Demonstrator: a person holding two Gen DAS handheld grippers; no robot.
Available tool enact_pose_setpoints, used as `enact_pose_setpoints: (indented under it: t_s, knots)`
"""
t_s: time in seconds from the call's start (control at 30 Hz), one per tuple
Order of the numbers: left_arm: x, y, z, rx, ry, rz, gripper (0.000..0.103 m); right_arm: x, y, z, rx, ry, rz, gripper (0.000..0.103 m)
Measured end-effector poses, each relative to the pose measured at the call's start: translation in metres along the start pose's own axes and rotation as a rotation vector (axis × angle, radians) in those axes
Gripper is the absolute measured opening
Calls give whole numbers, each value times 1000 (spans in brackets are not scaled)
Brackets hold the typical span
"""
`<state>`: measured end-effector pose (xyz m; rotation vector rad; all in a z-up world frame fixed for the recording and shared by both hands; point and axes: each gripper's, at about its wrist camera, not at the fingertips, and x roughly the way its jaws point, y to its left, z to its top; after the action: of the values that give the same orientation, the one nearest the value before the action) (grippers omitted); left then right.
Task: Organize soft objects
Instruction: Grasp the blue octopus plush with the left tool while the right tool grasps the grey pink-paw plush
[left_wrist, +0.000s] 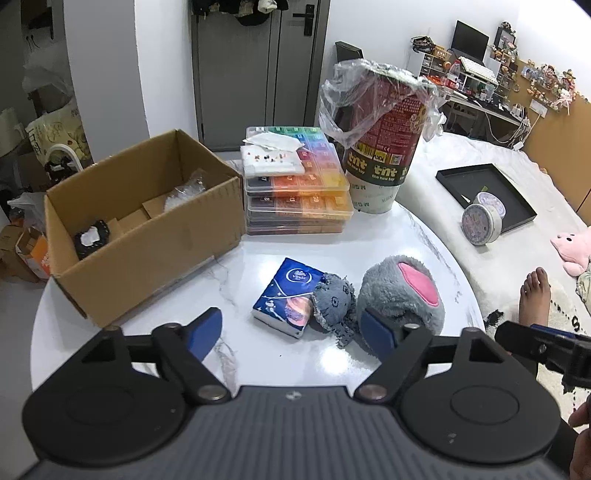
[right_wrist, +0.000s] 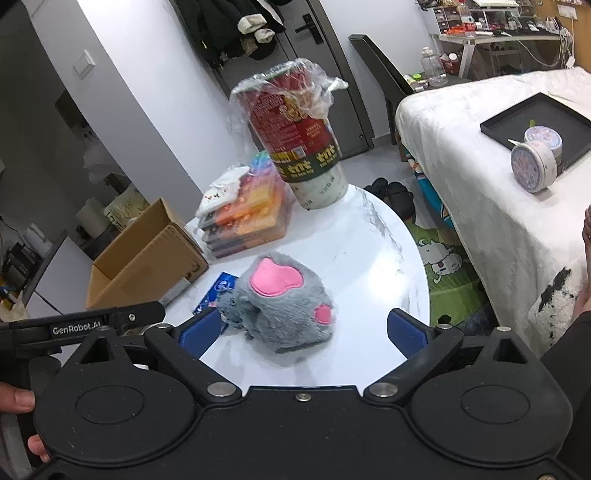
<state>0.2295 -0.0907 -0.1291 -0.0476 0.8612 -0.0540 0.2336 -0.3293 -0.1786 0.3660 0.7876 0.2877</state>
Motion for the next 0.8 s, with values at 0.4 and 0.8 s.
enact_pose_setpoints:
  t_s: [0.4,0.8]
  knots:
    - [42,-9,1,15,29,-32,57,21,-13,-8,15,43,-6,93]
    - [79,-18,3,60,44,-21,43,33,-17,-10,22,53,-5,92]
